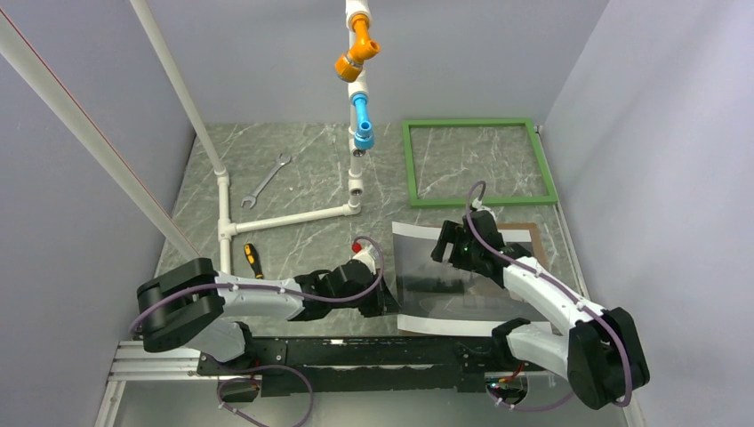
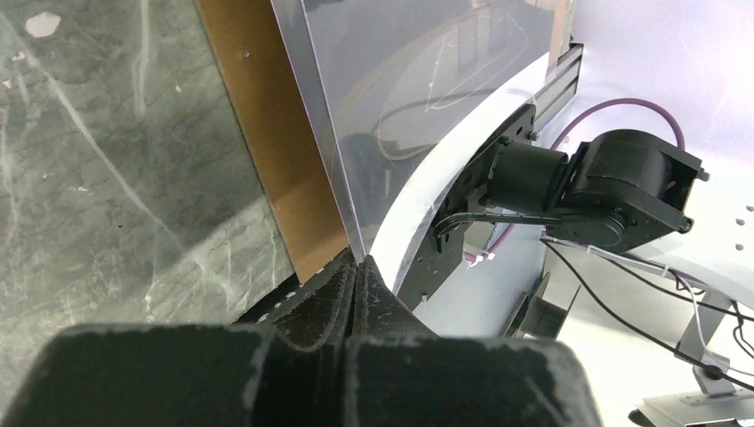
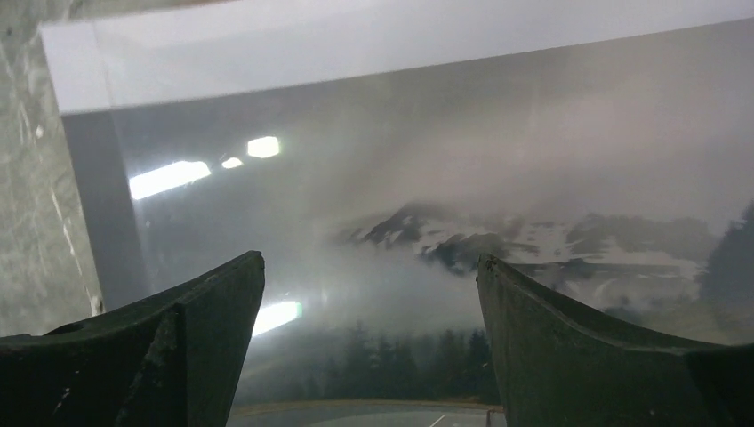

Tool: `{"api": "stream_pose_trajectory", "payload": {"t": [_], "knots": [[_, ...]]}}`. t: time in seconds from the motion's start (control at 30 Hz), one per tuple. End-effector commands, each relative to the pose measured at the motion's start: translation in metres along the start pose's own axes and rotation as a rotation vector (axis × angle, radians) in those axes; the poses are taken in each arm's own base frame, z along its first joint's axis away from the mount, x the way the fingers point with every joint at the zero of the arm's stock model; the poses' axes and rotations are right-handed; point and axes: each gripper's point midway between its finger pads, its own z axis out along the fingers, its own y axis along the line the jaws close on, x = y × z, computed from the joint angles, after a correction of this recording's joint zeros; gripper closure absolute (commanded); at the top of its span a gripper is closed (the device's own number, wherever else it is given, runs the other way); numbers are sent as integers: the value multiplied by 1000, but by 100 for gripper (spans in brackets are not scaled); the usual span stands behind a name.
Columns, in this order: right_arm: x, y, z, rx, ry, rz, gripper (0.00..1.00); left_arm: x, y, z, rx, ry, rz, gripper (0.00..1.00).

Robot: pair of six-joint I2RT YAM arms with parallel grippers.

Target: Take the photo out of the frame

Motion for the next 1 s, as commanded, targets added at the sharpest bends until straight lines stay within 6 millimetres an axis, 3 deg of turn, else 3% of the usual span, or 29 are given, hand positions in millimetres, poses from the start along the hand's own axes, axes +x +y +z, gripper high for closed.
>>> {"api": "stream_pose_trajectory", "payload": {"t": [0.0,0.13,0.53,0.97], "knots": [[-6,40,-10,-136,-44,-114,9,-13,-26,-6,28,-39,72,100],[6,59,-16,-153,-45,-214,5,-14,-29,-4,28,-32,88,100],[33,81,-16,-29,-40,-401,0,-16,-28,-7,17,-43,87,100],[46,78,-3,65,-32,-462,0,-19,-22,-18,8,-72,87,100]]}}
